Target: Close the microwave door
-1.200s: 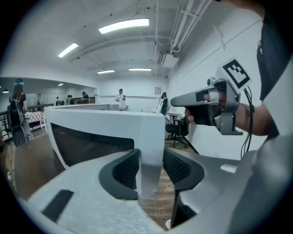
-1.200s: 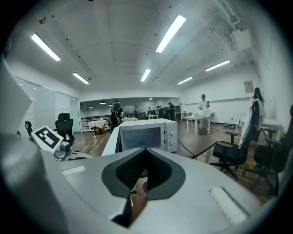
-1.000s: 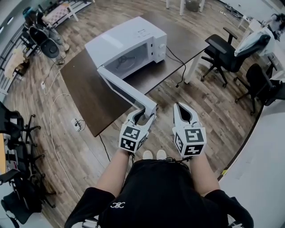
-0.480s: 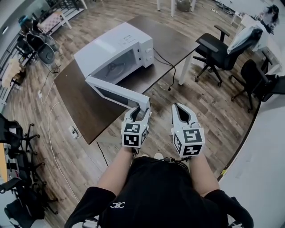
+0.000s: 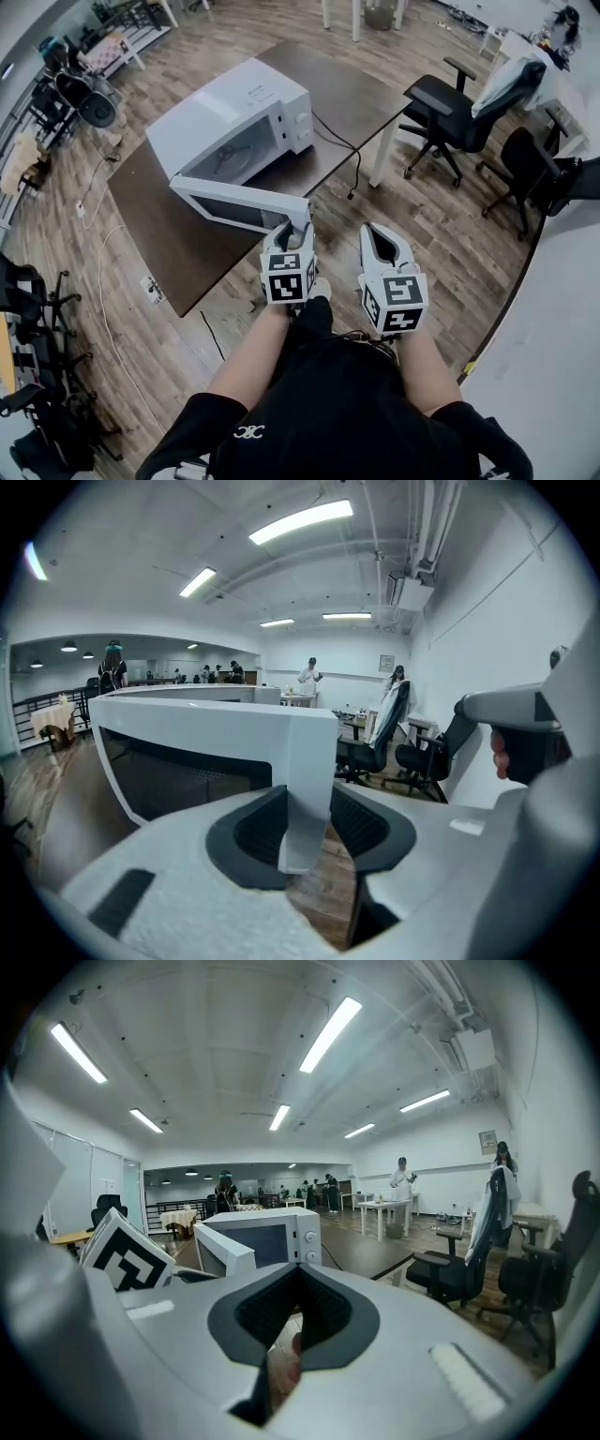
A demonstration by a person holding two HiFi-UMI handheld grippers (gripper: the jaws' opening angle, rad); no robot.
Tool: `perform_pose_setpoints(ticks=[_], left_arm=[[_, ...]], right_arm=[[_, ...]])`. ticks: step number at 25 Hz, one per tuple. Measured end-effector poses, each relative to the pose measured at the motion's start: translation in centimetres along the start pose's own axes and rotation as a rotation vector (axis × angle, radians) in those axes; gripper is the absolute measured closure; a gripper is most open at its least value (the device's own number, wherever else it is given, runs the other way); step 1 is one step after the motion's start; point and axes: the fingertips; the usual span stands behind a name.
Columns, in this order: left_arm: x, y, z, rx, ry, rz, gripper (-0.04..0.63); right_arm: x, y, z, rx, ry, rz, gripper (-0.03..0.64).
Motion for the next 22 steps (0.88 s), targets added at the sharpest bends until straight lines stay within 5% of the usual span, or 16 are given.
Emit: perform_pose_setpoints(ticks=[22], left_arm=[[-8.1,2.5,10.8,-0.087,-0.041,-0.113,0.457]], right_arm=[[-3.7,-8.1,9.5,0.018,0.028,-0.038,0.607]])
Point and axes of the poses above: the fingertips, and each gripper's own axes: z forward along the fingers, y to its left, x out of its underside, and after that the axes turned 7 degrees about y, right-handed
